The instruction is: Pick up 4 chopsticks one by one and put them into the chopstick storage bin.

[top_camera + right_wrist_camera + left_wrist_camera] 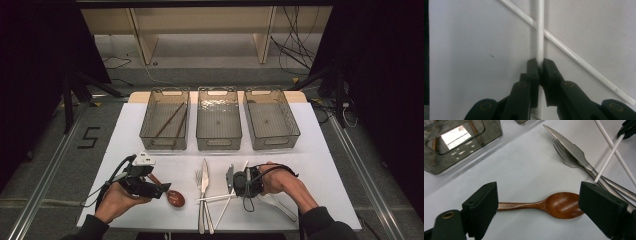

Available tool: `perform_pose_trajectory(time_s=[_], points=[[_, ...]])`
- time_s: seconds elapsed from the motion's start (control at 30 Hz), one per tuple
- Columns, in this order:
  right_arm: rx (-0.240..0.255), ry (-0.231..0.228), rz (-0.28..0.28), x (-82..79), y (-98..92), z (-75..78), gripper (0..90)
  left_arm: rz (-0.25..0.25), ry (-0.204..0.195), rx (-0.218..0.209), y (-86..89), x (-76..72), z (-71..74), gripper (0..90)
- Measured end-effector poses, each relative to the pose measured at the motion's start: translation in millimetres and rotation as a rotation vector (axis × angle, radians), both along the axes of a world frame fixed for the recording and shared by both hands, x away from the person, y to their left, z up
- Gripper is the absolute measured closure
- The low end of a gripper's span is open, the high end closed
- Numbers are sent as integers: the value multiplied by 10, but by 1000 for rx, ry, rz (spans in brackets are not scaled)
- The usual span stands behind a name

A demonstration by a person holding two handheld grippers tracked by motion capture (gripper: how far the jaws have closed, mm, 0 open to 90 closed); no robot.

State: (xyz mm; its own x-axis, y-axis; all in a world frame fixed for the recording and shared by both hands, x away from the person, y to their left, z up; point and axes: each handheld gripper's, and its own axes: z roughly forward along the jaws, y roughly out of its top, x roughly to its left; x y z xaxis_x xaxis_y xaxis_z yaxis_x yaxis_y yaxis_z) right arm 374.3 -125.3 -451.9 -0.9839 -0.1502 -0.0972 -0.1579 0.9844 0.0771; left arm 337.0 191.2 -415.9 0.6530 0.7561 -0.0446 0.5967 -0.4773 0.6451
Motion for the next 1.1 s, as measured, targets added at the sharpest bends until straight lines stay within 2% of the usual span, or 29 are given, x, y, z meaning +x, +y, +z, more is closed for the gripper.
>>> perform_pose_trajectory(time_s=[0.23, 0.47, 0.63, 0.77, 0.93, 1.1], points=[[4, -26, 2, -2, 2, 30, 850, -3, 1, 0, -1, -1, 1, 157], [34, -62, -1, 2, -9, 103, 852, -9, -1, -3, -12, -3, 11, 157], [28, -81, -12, -6, -4, 157, 852, -19, -2, -4, -29, -15, 20, 157], [47, -108, -26, -19, -8, 215, 852, -30, -5, -5, -54, -33, 50, 157], [44, -120, -49, -57, -6, 307, 851, -65, -12, -14, -119, -75, 108, 157], [44, -141, -39, -95, 27, 349, 851, -105, -5, -21, -211, -93, 169, 157]])
